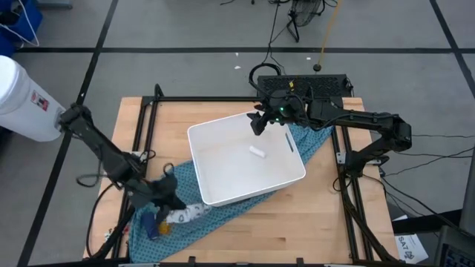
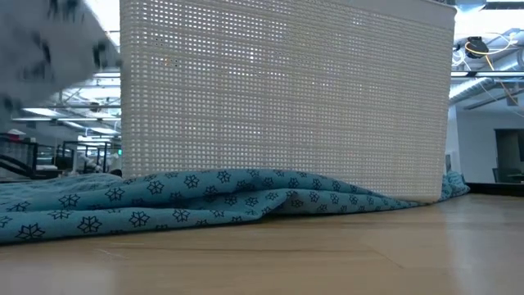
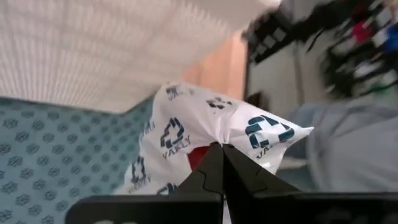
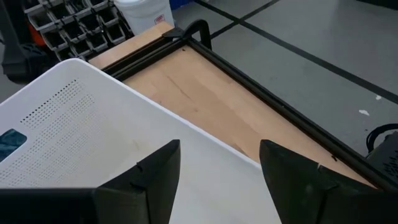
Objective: Pick & place medical supplies in basket/bin
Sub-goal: Put the white mailer bag into the white bin
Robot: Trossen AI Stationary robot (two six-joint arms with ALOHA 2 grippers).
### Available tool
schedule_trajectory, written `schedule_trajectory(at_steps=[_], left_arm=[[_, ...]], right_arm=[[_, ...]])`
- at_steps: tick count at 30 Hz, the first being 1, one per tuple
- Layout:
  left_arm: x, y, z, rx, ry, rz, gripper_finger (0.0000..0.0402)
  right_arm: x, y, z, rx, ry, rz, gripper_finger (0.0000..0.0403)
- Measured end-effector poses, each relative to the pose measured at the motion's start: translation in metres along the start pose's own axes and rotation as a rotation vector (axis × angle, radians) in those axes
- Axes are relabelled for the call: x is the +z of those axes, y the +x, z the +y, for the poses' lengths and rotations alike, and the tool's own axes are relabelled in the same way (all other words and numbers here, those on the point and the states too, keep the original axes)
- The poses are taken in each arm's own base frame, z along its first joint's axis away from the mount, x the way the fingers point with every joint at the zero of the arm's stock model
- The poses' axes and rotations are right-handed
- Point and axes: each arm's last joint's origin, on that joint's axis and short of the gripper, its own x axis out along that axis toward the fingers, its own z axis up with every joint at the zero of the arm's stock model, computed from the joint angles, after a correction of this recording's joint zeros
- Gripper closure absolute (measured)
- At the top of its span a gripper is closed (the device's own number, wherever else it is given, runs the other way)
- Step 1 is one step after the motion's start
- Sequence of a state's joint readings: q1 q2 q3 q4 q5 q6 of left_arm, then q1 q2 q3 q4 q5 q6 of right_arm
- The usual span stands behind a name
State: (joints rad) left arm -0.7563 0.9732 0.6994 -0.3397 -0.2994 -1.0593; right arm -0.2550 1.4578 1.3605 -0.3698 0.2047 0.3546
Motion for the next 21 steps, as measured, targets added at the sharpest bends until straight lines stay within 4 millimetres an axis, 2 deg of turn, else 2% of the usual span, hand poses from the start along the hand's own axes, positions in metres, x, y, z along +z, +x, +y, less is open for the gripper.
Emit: schedule_trajectory(at_steps=[6,10,15,21], left_arm=[[0.012,-0.029,-0.001,-0.105,-0.064,-0.086,0.0401],[0.024,-0.049,-0.010,-0.278,-0.129,-0.186,0.0401],[0.045,-0.081,-0.021,-0.465,-0.145,-0.443,0.0401],[0.067,-0.116,-0.028,-0.432,-0.018,-0.780,0.0401]], right_arm=[[0.000,0.000,0.000,-0.001,-0.008,0.000,0.0193],[0.000,0.000,0.000,-0.001,-0.024,0.000,0.0193],[0.000,0.000,0.000,-0.002,-0.026,0.000,0.0193],[0.000,0.000,0.000,-0.002,-0.026,-0.002,0.0193]])
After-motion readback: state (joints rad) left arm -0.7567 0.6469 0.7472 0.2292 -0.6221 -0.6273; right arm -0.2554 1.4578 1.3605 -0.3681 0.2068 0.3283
